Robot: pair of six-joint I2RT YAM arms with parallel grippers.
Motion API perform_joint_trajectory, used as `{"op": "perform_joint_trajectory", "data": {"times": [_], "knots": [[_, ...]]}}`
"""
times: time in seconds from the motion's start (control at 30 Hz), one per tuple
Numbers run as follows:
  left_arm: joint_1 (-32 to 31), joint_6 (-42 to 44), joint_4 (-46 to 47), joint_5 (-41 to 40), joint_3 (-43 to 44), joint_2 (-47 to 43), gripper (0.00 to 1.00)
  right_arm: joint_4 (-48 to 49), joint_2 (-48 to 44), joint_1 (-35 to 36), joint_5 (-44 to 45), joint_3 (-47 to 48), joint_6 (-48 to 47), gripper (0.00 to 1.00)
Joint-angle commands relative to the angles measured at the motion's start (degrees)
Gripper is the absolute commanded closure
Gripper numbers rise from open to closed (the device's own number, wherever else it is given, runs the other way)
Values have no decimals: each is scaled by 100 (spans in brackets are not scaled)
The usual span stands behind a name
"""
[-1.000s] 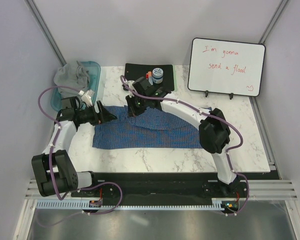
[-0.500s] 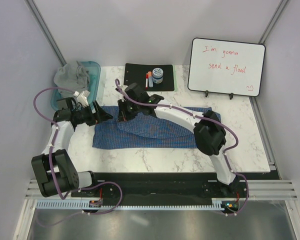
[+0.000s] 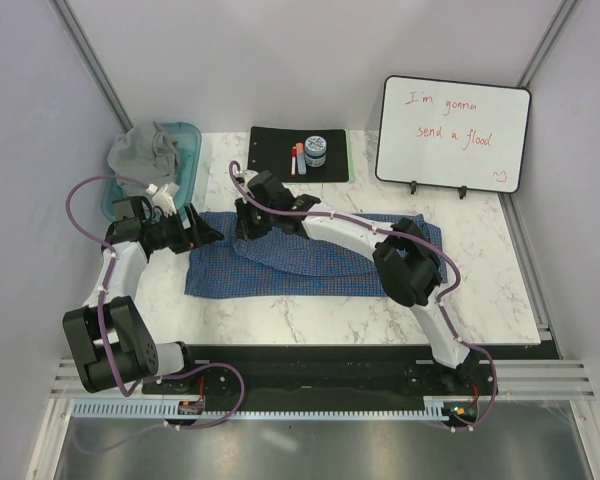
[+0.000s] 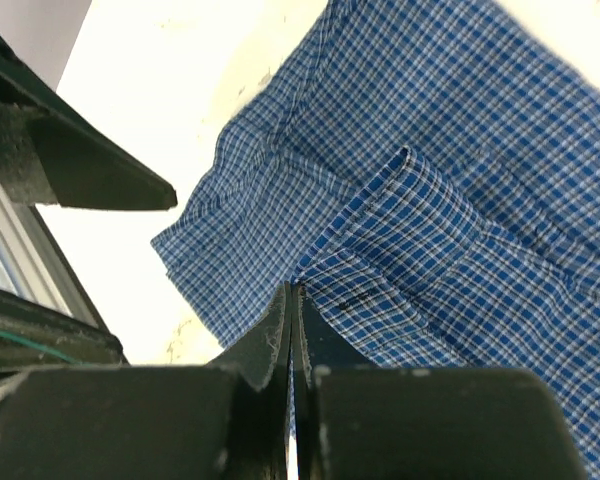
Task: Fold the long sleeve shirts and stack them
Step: Fold the shirt
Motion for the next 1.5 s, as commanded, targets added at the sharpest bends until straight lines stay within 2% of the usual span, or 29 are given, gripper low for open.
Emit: {"op": "perform_joint_trajectory", "data": {"times": [0.0, 0.03, 0.07, 0.13, 0.17, 0.23, 0.33, 0.43, 0.53, 0.57, 0.67, 0.83, 1.03, 1.27, 1.37, 1.47], "knots": [[43, 289, -7, -69, 88, 41, 16, 555, 283, 10, 13, 152, -87, 100], [51, 324, -7, -95, 96, 32, 16, 564, 336, 10, -145, 248, -122, 98], [52, 342, -25, -104, 97, 23, 16, 521, 380, 10, -321, 301, -158, 81], [52, 586, -147, -148, 140, 32, 16, 389, 311, 10, -794, 302, -376, 65], [60, 658, -191, -175, 158, 23, 16, 223, 215, 10, -911, 249, -465, 51], [52, 868, -297, -262, 167, -12, 16, -102, -259, -25, -1130, -39, -710, 44], [25, 1184, -368, -140, 184, -38, 19, -515, -1102, -279, -1150, -706, -1282, 43], [-290, 1570, -586, -376, 368, 190, 24, -885, -1797, -762, -930, -1461, -1897, 49], [-1001, 1975, -920, -1087, 737, 690, 30, -1709, -2097, -1377, -675, -2069, -2459, 57], [-1377, 2090, -1034, -1280, 956, 830, 31, -1860, -2141, -1683, -613, -2202, -2600, 61], [-1994, 2381, -1272, -1957, 1386, 1349, 31, -2326, -2265, -2228, -236, -2686, -3127, 68], [-2400, 2644, -1457, -2890, 1863, 2244, 32, -2582, -2449, -2810, 484, -3363, -3620, 70], [-2602, 3004, -1545, -3707, 1820, 2809, 33, -2679, -2107, -3233, 942, -3610, -3770, 71], [-2603, 3295, -1624, -4393, 1152, 2740, 34, -2793, -1676, -3224, 257, -3452, -3735, 70], [-2585, 3365, -1703, -4324, 905, 2581, 34, -3012, -1904, -3285, 161, -3215, -3892, 65], [-2603, 3409, -1914, -3894, 905, 2274, 32, -3232, -2290, -3549, 143, -2794, -4086, 58]]}}
